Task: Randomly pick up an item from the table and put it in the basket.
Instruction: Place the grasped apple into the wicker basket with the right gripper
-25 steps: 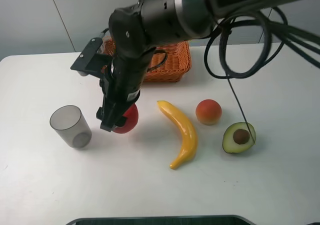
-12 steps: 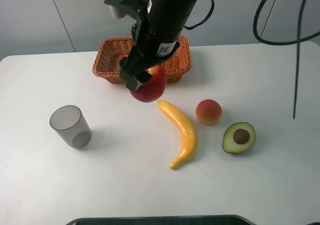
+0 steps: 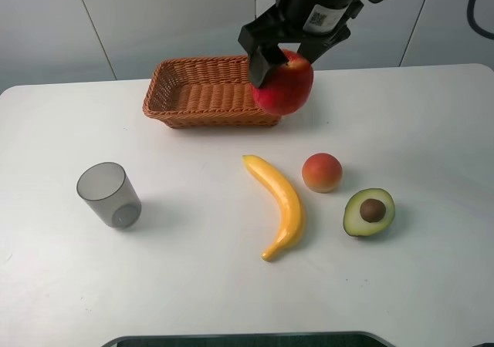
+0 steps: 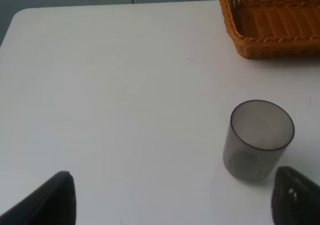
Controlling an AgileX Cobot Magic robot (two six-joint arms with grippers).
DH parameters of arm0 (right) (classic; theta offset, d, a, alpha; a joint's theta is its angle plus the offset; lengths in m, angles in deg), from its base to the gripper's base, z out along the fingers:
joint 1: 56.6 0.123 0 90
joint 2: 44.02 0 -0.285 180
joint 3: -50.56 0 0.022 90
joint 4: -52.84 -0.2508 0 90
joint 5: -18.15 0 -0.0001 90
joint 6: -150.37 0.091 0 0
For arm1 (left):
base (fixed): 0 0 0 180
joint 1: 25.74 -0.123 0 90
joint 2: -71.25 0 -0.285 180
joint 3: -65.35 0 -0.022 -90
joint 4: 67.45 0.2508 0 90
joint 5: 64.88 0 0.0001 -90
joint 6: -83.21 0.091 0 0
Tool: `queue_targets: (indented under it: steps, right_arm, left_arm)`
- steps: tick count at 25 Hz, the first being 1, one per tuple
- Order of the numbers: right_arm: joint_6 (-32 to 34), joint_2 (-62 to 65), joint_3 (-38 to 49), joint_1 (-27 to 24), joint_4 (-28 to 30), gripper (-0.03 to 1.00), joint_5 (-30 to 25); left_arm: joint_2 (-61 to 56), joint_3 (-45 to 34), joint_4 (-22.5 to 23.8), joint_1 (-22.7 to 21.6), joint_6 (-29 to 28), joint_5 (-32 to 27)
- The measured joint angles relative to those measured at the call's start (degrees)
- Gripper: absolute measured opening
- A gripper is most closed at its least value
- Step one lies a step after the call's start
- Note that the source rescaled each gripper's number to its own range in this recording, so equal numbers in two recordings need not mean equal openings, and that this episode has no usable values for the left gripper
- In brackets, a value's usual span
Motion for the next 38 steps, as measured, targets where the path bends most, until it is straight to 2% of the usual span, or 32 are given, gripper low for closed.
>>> queue_targets:
  steps: [6,14,20,28,38]
  right_arm:
    - [3.21,0.00,0.00,-4.72,0.00,0.06,0.84]
    - [4.72,0.03,0.00,-7.50,0.00,0.06,7.26]
    - [6.78,0.03,0.00,-7.59,2.24,0.06,14.81]
    - [10.77,-3.06,0.00,-6.62,3.18,0.06,29.03]
    - [11.28,-12.43,0.00,-4.87,3.41,0.06,37.85]
  left_arm:
    - [0.00,0.00,0.00,0.00,0.00,0.00]
    - [0.00,0.00,0.00,0.00,0.00,0.00]
    - [0.00,0.00,0.00,0.00,0.00,0.00]
    - [0.00,0.00,0.00,0.00,0.00,0.00]
    - [0.00,0.00,0.00,0.00,0.00,0.00]
